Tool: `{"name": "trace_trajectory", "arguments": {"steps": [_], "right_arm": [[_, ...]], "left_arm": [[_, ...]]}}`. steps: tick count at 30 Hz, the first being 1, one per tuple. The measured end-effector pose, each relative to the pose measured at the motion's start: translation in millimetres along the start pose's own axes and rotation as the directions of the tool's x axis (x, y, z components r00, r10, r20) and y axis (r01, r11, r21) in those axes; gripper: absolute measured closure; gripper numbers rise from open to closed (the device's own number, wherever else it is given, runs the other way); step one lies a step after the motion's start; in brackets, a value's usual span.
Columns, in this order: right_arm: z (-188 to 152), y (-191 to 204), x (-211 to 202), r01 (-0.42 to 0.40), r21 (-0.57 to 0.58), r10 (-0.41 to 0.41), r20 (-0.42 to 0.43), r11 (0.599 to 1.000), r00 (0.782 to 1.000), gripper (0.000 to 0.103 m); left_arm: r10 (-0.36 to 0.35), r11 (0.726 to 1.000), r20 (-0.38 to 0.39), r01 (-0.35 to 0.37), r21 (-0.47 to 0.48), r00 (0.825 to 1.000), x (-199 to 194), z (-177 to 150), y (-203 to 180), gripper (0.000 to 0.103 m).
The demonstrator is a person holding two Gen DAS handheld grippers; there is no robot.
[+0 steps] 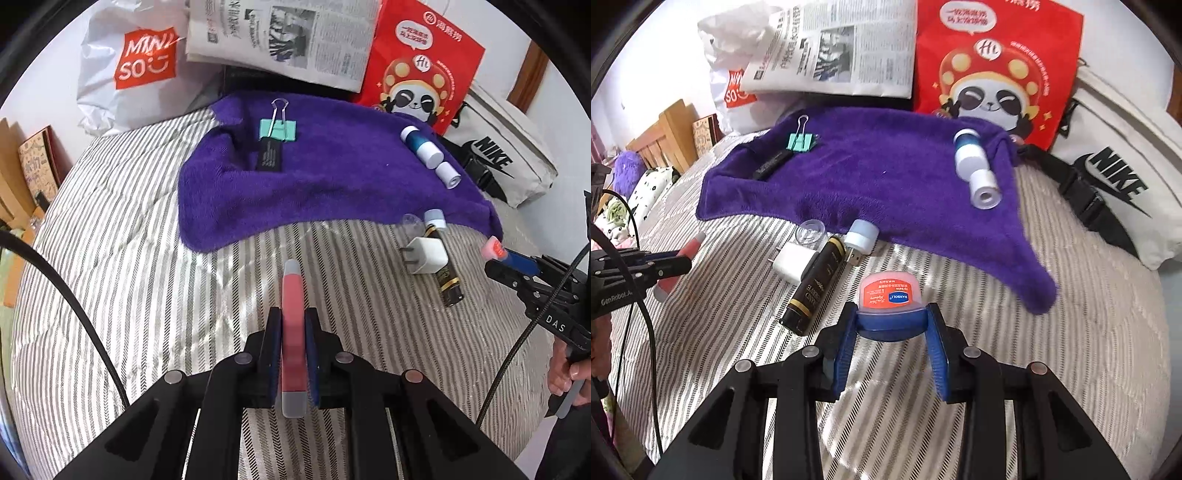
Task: Organize rigid objects
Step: 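Carry the Vaseline tin onto the towel and open the right gripper while the left gripper holds the pink tube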
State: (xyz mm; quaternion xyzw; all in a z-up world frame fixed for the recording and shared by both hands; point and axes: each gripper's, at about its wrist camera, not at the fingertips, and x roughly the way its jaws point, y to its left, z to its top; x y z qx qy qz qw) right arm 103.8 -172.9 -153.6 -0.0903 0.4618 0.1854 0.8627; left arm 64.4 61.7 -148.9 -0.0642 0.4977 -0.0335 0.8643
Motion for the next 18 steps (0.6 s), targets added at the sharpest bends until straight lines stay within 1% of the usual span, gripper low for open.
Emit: {"name": "trace_trajectory", "arguments": {"steps": [3,7,13,18], "right_arm": [[0,-3,-9,0.012,0.003,-0.012,0.012,1.000,1.000,0.067],[1,-9,-15,0.015,0.022,-0.016,0.023,1.000,1.000,0.067],[4,-20,-21,-0.002,0.068,0.000,0.029,0.998,1.000,0.066],[8,-26,-23,-0.004,0.082,0.002,0.032,0.997,0.999,0.066]], "left_arm": [[0.000,1.000,0.011,0.000,0.004,1.000,-3,6,-1,0.091],[-0.040,0.999,0.033,0.040,-0.004,0.999,-8,12,0,0.091],[-0.055,0.998,0.061,0.055,-0.004,0.997,-15,20,1,0.091],[-0.069,0.997,0.076,0.070,-0.013,0.995,-18,29,4,0.091]]}}
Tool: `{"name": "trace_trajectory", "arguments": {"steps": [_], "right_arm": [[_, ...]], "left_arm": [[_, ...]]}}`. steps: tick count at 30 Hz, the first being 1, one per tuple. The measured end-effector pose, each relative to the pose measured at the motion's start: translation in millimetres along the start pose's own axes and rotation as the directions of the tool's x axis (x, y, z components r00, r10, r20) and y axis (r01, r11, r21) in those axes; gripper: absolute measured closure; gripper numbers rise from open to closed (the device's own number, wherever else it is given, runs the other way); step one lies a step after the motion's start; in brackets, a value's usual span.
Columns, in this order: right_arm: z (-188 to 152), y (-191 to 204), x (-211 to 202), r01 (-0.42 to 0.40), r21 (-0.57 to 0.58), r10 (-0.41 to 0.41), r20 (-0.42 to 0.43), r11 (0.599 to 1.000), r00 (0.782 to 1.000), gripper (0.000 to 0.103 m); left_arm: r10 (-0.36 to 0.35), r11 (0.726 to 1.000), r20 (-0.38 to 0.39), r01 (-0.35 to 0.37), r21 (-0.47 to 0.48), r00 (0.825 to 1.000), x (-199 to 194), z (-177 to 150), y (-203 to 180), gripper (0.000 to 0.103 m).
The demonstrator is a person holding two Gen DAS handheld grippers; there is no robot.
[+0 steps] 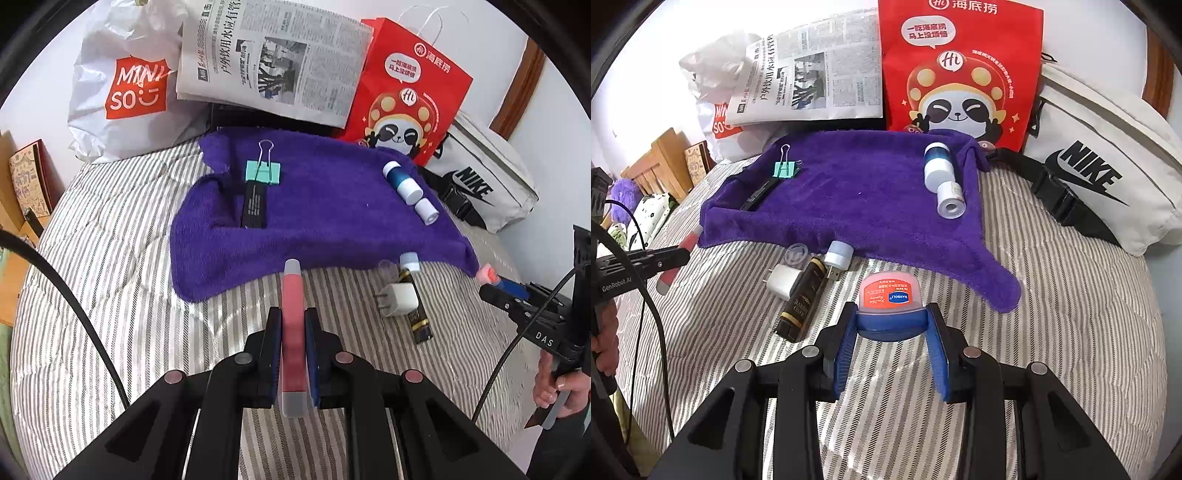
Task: Organize rigid objects
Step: 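Carry the Vaseline tin onto the towel and open the right gripper while the left gripper holds the pink tube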
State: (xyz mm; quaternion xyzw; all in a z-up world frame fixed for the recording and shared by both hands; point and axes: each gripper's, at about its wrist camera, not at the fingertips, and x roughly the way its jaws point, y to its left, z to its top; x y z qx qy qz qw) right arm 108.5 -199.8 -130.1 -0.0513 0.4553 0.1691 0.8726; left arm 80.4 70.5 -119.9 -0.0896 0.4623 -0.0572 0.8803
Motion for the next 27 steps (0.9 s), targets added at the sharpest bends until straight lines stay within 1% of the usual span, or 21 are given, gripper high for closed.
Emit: {"name": "trace_trajectory", "arguments": {"steps": [7,12,18,27], "right_arm": [[14,-6,-3,-0.004,0.008,0.004,0.021,1.000,1.000,0.066],[28,-12,4,-0.007,0.018,0.006,0.024,1.000,1.000,0.066],[49,-18,19,-0.020,0.040,0.020,0.012,0.999,1.000,0.066],[69,-25,50,0.014,0.072,-0.012,-0.027,0.997,1.000,0.066]], "left_arm": [[-0.004,1.000,0.007,0.004,-0.007,1.000,2,15,5,0.091],[-0.003,1.000,-0.005,0.003,-0.007,1.000,9,22,8,0.091],[-0.011,1.000,-0.011,0.010,-0.023,1.000,16,27,14,0.091],[-0.020,0.999,-0.013,0.019,-0.043,1.000,23,33,28,0.091]]}}
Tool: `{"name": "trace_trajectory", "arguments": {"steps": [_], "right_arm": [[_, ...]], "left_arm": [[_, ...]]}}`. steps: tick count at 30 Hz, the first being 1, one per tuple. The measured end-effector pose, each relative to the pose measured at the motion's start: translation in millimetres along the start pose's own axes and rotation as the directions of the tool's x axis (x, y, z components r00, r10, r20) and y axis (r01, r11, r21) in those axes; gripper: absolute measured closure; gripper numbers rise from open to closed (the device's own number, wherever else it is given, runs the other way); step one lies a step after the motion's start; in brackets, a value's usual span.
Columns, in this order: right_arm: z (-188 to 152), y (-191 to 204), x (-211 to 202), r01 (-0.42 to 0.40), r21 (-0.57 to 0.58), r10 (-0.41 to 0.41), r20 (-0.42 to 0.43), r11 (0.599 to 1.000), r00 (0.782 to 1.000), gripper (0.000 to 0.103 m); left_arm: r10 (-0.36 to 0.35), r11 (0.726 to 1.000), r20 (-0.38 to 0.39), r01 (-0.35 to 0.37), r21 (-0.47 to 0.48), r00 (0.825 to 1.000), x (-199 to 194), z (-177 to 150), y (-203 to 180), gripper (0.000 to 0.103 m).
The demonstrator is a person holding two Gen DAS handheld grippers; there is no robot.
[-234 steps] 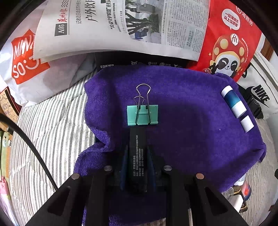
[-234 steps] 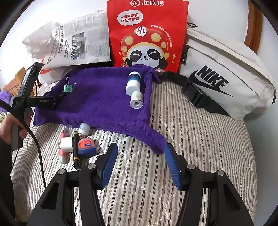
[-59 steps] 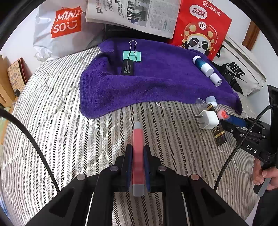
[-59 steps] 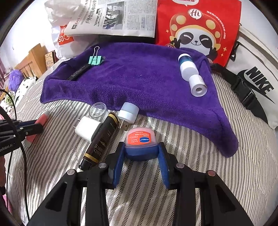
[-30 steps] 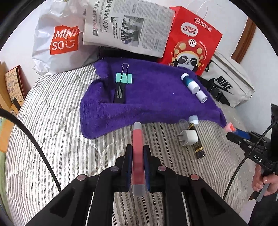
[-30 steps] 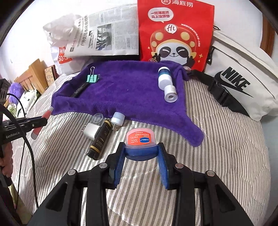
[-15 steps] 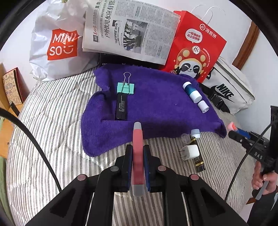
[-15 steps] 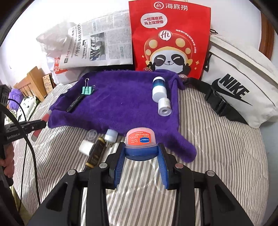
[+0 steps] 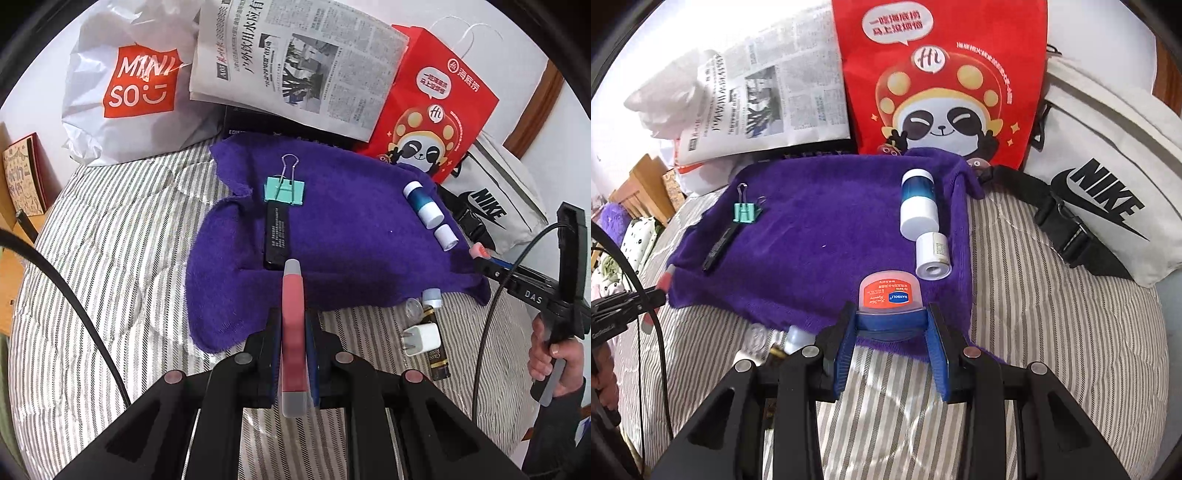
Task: Organize rigid objects
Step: 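Carry the Vaseline tin onto the towel and open the right gripper while the left gripper holds the pink tube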
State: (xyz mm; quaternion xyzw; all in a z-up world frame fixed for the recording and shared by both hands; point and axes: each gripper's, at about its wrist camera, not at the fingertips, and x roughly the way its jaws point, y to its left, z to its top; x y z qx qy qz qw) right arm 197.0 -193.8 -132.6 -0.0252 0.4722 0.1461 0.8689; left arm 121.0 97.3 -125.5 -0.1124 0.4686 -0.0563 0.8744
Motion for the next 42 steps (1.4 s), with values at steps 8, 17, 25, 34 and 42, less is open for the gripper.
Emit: {"name": "trace_trajectory", "arguments": {"steps": [8,17,25,34,42], "right_arm": [[6,-6,27,0.037,0.023,-0.036,-0.067,0.999,0.997,0.066],[10,-1,42,0.051,0.035,-0.046,-0.114,0.998,0.992,0.066],[12,5,55,0.076,0.029,-0.071,-0.153,0.997,0.986,0.066],[20,7,68,0.044,-0.021,-0.048,-0.233,0.999,0.971,0.066],[20,5,66,0.015,-0.027,-0.021,-0.244,1.000,0.969,0.066]], "left_arm": [[-0.013,1.000,0.008,0.013,-0.003,1.000,1,3,6,0.091],[-0.043,0.999,-0.001,0.043,-0.006,0.999,7,2,6,0.091],[-0.039,0.999,0.003,0.039,-0.007,0.999,3,-1,11,0.091],[-0.038,0.999,-0.003,0.038,-0.010,0.999,0,-4,11,0.091],[-0.029,1.000,-0.006,0.029,-0.003,1.000,-5,-7,7,0.091]]}}
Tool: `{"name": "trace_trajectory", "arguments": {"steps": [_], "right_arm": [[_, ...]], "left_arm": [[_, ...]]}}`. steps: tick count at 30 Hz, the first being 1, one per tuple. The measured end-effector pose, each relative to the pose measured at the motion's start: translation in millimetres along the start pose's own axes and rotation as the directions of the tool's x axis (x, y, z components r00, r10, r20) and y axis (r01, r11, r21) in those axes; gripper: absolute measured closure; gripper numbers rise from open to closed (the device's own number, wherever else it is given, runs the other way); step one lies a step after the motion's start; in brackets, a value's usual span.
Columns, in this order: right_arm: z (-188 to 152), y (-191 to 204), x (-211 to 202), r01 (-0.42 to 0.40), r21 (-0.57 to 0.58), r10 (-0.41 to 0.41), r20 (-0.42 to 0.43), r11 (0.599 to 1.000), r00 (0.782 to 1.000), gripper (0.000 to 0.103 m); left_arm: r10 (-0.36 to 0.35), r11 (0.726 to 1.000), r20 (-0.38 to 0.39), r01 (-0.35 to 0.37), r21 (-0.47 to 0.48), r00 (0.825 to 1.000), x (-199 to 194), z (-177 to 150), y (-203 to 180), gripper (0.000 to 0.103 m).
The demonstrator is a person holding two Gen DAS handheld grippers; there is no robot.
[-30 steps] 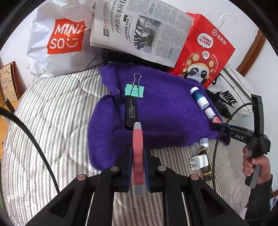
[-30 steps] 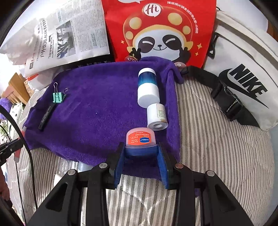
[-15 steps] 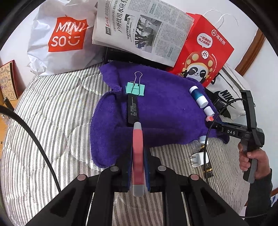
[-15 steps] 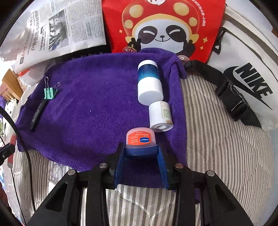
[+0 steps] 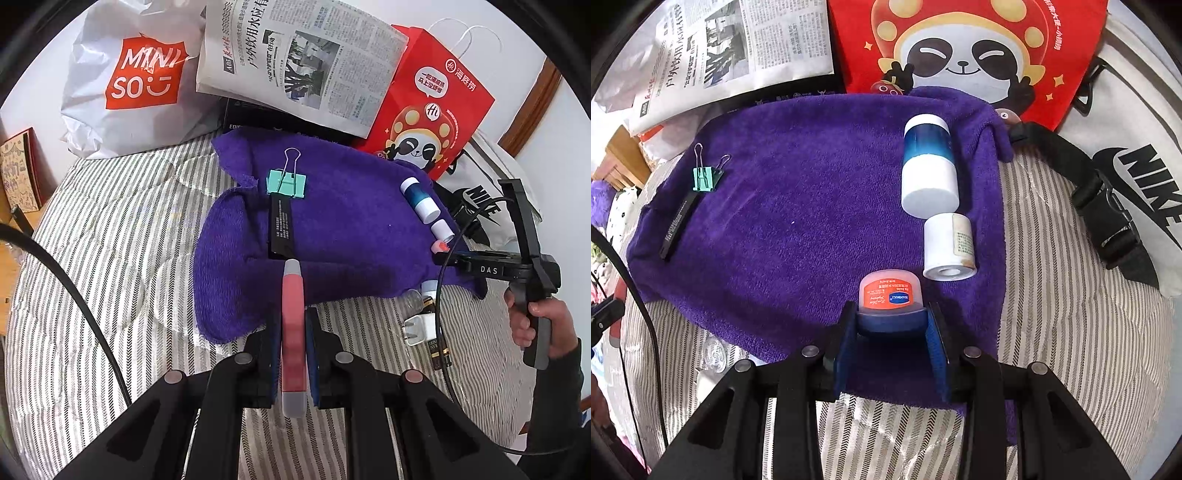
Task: Organize rigid objects
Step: 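Carry the Vaseline tin onto the towel and open the right gripper while the left gripper holds the pink tube, then lower the pink tube onto the towel beside the black case and open the left gripper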
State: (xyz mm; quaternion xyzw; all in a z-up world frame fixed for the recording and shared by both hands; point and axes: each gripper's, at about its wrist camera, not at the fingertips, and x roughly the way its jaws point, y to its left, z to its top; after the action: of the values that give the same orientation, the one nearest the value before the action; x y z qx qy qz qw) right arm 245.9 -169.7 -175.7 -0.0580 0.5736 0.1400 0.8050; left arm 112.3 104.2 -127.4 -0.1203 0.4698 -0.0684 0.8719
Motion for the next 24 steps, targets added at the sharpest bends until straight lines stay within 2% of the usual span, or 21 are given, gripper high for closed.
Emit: {"name": "trace_trajectory", "arguments": {"steps": [13,19,24], "right_arm": [[-10,-8,-20,-0.038,0.028,0.037,0.030,0.999,0.999,0.061],[-23,-5,-40,0.001,0.006,-0.002,0.098,1.000,0.995,0.058],[-37,-3,-52,0.002,-0.023,0.001,0.155,1.000,0.988,0.056]], "left_arm": [[-0.015,1.000,-0.007,0.016,0.018,1.000,4,7,-12,0.091],[-0.018,0.999,-0.013,0.019,0.030,1.000,15,19,-21,0.091],[-0.027,0.999,0.002,0.027,0.026,1.000,23,34,-23,0.091]]}}
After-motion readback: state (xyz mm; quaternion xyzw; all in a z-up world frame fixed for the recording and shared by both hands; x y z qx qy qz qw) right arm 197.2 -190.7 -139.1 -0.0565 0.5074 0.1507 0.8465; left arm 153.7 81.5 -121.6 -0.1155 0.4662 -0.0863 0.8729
